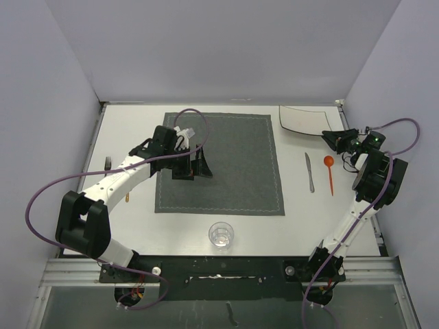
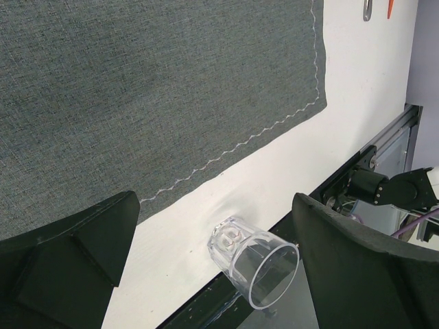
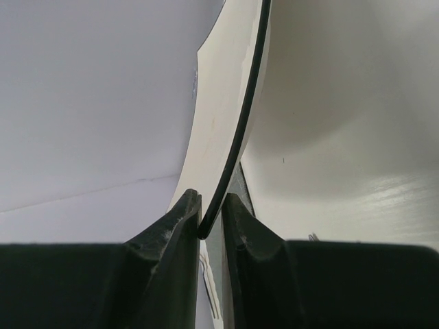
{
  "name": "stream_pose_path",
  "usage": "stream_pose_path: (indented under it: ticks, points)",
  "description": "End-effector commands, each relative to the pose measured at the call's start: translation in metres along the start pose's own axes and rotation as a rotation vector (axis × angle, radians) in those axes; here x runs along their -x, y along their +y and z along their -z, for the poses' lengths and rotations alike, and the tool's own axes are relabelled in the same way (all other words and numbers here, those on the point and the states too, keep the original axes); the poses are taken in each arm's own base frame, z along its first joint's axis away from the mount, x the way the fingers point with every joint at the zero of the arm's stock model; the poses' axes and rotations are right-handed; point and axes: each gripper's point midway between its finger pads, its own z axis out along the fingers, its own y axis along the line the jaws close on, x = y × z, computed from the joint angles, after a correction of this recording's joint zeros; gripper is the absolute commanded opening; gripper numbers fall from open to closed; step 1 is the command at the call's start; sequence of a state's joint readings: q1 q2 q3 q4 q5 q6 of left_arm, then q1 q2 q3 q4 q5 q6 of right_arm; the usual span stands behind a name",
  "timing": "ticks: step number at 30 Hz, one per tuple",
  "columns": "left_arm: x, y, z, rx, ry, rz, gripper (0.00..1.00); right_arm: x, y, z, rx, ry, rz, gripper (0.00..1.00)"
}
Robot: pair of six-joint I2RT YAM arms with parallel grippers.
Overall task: Set the dinner table for one person
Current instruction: Pick up the plate at the center of the board.
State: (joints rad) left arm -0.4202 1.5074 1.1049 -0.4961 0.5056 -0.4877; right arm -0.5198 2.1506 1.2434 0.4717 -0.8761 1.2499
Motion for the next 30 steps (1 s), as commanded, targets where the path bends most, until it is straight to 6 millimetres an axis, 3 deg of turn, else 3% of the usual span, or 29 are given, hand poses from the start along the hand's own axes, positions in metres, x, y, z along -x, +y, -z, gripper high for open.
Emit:
stream_pose_path:
  ticks: [1,30]
  points:
    - [0.011,-0.014,0.001,-0.046,-0.038,-0.039,0.95,0.005,0.097,0.026,0.221,-0.01,0.218,0.0]
    - [0.007,-0.017,0.007,-0.039,-0.039,-0.05,0.95,-0.024,0.119,0.03,0.288,0.048,0.256,0.0]
